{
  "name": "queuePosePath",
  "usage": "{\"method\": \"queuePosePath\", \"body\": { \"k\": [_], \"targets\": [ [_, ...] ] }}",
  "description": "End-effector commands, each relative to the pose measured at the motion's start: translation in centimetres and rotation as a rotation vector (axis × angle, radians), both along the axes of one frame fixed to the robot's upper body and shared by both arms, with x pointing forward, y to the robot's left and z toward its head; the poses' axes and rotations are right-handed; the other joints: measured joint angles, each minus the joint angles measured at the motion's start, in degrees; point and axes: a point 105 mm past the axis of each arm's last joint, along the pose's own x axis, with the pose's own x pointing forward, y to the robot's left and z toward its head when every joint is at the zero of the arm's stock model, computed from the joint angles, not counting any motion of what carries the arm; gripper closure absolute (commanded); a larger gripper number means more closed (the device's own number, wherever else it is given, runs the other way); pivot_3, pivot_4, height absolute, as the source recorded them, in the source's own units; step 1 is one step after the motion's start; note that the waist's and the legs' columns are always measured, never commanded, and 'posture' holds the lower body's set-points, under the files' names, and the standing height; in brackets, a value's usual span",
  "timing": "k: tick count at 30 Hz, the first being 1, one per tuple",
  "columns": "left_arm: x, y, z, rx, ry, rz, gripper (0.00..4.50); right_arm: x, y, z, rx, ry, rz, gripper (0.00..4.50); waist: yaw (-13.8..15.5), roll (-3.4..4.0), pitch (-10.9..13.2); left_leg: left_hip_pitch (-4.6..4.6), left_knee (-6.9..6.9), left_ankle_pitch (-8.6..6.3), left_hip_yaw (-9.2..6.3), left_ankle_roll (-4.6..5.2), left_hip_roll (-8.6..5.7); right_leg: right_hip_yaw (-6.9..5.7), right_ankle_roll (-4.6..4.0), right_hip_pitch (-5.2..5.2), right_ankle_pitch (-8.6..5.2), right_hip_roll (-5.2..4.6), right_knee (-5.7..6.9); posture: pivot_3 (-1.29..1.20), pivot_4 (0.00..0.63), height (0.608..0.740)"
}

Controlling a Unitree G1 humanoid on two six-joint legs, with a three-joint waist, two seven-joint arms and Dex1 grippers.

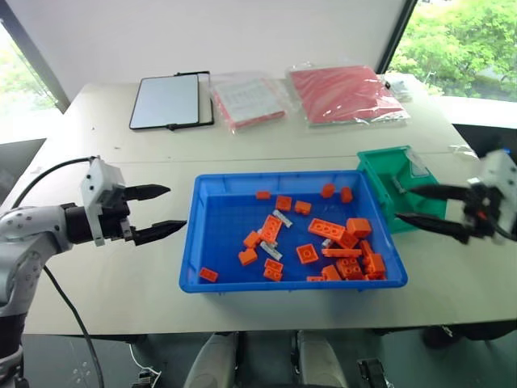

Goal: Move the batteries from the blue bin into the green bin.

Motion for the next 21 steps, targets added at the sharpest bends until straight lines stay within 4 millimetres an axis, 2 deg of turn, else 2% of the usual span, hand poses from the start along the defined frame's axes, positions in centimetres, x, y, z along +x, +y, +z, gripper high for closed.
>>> {"method": "queuePosePath", "body": {
  "k": [1,2,5,6,7,9,13,17,21],
  "targets": [
    [-0.5,-0.6,0.9,0.008,-0.027,-0.037,0.0,1.6,3.7,-0.5,-0.066,0.017,0.187,1.53,-0.11,-0.05,0.02,0.02,-0.01,0.0,-0.01,0.0,0.0,0.0,0.0,0.02,0.0,0.02,0.0,0.0,0.15,0.735],
    [-0.5,-0.7,1.0,0.008,-0.028,-0.04,0.0,2.3,4.8,-0.5,-0.08,0.021,0.23,1.53,-0.18,-0.05,0.03,-0.02,-0.02,0.0,-0.01,0.0,0.0,0.0,0.07,-0.02,0.04,0.06,-0.01,0.0,0.15,0.735],
    [-0.9,-1.1,1.2,0.009,-0.032,-0.054,0.0,4.5,7.7,-1.2,-0.144,0.035,0.339,0.74,-0.49,-0.09,0.06,-0.07,-0.02,0.01,0.03,-0.02,-0.04,0.02,0.18,-0.12,0.11,0.11,0.0,0.0,0.15,0.735],
    [-1.1,-1.2,1.3,0.01,-0.034,-0.059,0.0,5.1,8.4,-1.8,-0.189,0.025,0.376,0.27,-0.49,-0.09,0.06,-0.08,-0.03,0.02,0.01,-0.03,-0.05,0.02,0.19,-0.12,0.12,0.12,0.01,0.0,0.15,0.735],
    [-1.4,-1.4,1.3,0.01,-0.036,-0.065,0.0,5.8,9.1,-2.5,-0.241,0.012,0.407,0.07,-0.37,-0.1,0.06,-0.08,-0.03,0.02,0.01,-0.04,-0.05,0.02,0.2,-0.12,0.12,0.13,0.01,0.0,0.15,0.735],
    [-2.1,-1.7,1.4,0.012,-0.035,-0.078,0.0,6.6,10.1,-4.1,-0.339,-0.016,0.479,0.07,-0.21,-0.11,0.06,-0.08,-0.03,0.02,-0.02,-0.08,-0.09,0.02,0.34,-0.12,0.21,0.14,0.04,0.0,0.15,0.735],
    [-3.5,-1.9,1.3,0.024,-0.016,-0.097,0.0,6.6,10.9,-6.4,-0.439,-0.021,0.612,0.07,-0.09,-0.1,0.07,-0.09,-0.02,0.03,-0.02,-0.2,-0.15,0.01,0.36,-0.13,0.24,0.13,0.04,0.0,0.15,0.735],
    [-4.1,-2.0,0.9,0.041,0.001,-0.111,0.0,7.2,11.8,-7.8,-0.48,-0.052,0.662,0.07,-0.49,-0.09,0.08,-0.02,-0.03,0.06,-0.01,-0.26,-0.13,0.04,0.29,-0.15,0.31,0.19,0.13,0.0,0.15,0.735],
    [-4.0,-1.8,0.5,0.051,0.007,-0.109,0.0,7.6,12.5,-8.5,-0.489,-0.073,0.686,0.07,-0.58,-0.08,0.08,0.21,-0.1,0.13,-0.02,-0.37,-0.02,0.09,0.22,-0.09,0.34,0.38,0.24,0.0,0.15,0.735]
  ]
}}
